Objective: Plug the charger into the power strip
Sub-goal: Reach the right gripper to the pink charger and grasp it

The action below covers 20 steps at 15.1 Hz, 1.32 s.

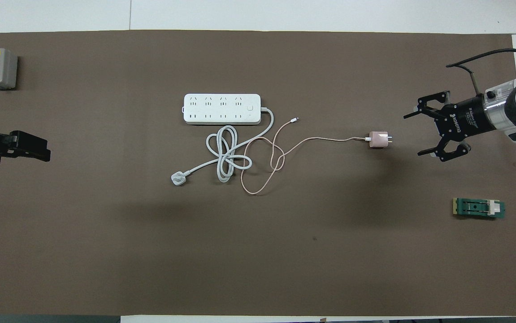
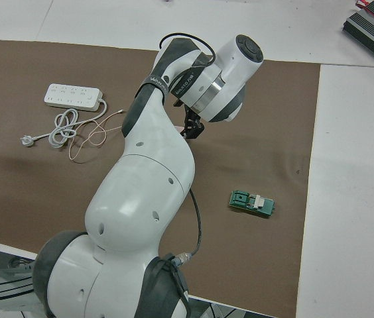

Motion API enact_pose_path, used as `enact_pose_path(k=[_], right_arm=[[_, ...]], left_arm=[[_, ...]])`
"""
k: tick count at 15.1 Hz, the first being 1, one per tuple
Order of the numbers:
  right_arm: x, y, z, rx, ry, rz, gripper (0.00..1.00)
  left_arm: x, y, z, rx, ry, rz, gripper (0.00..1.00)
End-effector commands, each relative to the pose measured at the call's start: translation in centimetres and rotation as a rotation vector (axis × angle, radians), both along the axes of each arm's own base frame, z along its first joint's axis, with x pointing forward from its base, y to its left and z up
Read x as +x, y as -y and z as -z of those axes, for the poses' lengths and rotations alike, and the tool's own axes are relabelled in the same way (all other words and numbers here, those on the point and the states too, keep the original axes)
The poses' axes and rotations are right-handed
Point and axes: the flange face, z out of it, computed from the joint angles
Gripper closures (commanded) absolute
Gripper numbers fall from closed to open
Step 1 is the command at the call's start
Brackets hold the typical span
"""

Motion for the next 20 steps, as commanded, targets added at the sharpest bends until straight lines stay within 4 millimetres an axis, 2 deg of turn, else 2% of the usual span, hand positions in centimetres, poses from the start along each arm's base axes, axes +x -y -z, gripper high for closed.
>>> enact_pose_path(k=[1,3,6,9,11,14,15,16,17,19,20], right_arm=[[0.5,0.2,3.4,0.052,-0.054,0.056,0.00],[1.0,0.2,6.4,0.095,-0.077,0.123,0.00],[0.9,-0.2,8.9,0.099,-0.128,0.174,0.00],[0.8,-0.5,10.2,0.100,-0.149,0.174,0.00],[0.8,-0.5,10.8,0.092,-0.148,0.181,0.00],[0.9,-0.2,13.0,0.084,-0.151,0.189,0.00],[1.0,-0.1,13.2,0.077,-0.141,0.192,0.00],[1.0,-0.3,13.2,0.079,-0.142,0.190,0.00],[1.1,-0.3,13.1,0.094,-0.140,0.203,0.00],[1.1,-0.5,13.1,0.105,-0.140,0.210,0.06],[1.2,-0.6,13.0,0.112,-0.139,0.214,0.06]], left_arm=[[-0.4,-0.2,-0.6,0.018,0.011,-0.009,0.00],[-0.4,-0.2,-0.6,0.018,0.011,-0.009,0.00],[-0.4,-2.1,-0.9,0.024,0.024,-0.042,0.00],[-0.4,-1.0,-0.9,0.024,0.025,-0.021,0.00],[-0.4,0.5,-0.6,0.024,0.027,0.008,0.00],[1.0,0.3,0.8,0.004,0.053,0.022,0.00],[2.0,-0.2,1.7,-0.080,0.035,0.025,0.00],[2.7,-0.9,1.7,-0.240,0.040,0.000,0.00],[3.6,-2.5,2.6,-0.376,0.049,-0.024,0.00],[5.6,-3.6,4.7,-0.541,0.087,-0.003,0.00],[6.2,-3.9,6.3,-0.627,0.081,-0.005,0.00]])
